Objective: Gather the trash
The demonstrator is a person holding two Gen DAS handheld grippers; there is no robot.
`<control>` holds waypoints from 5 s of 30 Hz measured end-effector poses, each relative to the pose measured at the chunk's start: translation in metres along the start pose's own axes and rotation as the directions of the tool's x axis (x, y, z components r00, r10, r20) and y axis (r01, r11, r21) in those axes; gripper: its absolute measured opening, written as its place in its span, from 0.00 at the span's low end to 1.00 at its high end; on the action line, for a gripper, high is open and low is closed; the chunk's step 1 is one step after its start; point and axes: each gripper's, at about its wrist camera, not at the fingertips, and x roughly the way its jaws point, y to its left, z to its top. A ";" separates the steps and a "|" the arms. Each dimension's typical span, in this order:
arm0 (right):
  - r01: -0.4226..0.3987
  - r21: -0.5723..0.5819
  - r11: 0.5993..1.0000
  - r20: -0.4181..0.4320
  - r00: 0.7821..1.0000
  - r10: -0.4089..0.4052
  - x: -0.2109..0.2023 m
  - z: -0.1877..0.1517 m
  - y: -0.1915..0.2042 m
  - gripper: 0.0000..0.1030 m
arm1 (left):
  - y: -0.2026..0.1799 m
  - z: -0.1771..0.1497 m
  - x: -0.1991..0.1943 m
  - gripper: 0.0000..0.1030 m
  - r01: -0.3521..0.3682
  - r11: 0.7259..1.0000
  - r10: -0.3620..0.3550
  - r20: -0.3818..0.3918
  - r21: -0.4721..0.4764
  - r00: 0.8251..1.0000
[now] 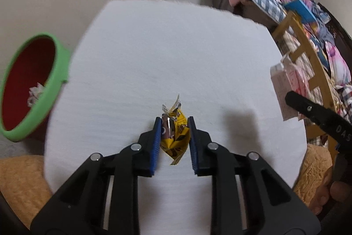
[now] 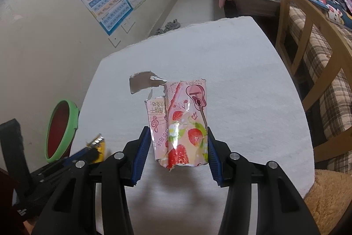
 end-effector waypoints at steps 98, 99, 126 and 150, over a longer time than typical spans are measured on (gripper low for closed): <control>-0.302 -0.553 0.776 -0.210 0.952 0.221 0.094 0.018 0.346 0.48 | 0.267 0.005 -0.064 0.22 -0.242 0.863 0.319 0.108 -0.443 0.942; -0.301 -0.554 0.776 -0.211 0.953 0.218 0.096 0.017 0.347 0.48 | 0.268 0.005 -0.063 0.22 -0.242 0.863 0.319 0.104 -0.444 0.942; -0.216 -0.523 0.824 0.010 0.966 0.259 0.025 0.032 0.265 0.93 | 0.216 0.020 -0.116 0.95 -0.207 0.859 0.375 0.300 -0.469 0.877; 0.079 -0.353 0.932 0.596 0.787 0.159 -0.106 0.034 0.122 0.93 | 0.055 0.067 -0.205 0.95 -0.300 0.897 0.440 0.601 -0.324 0.667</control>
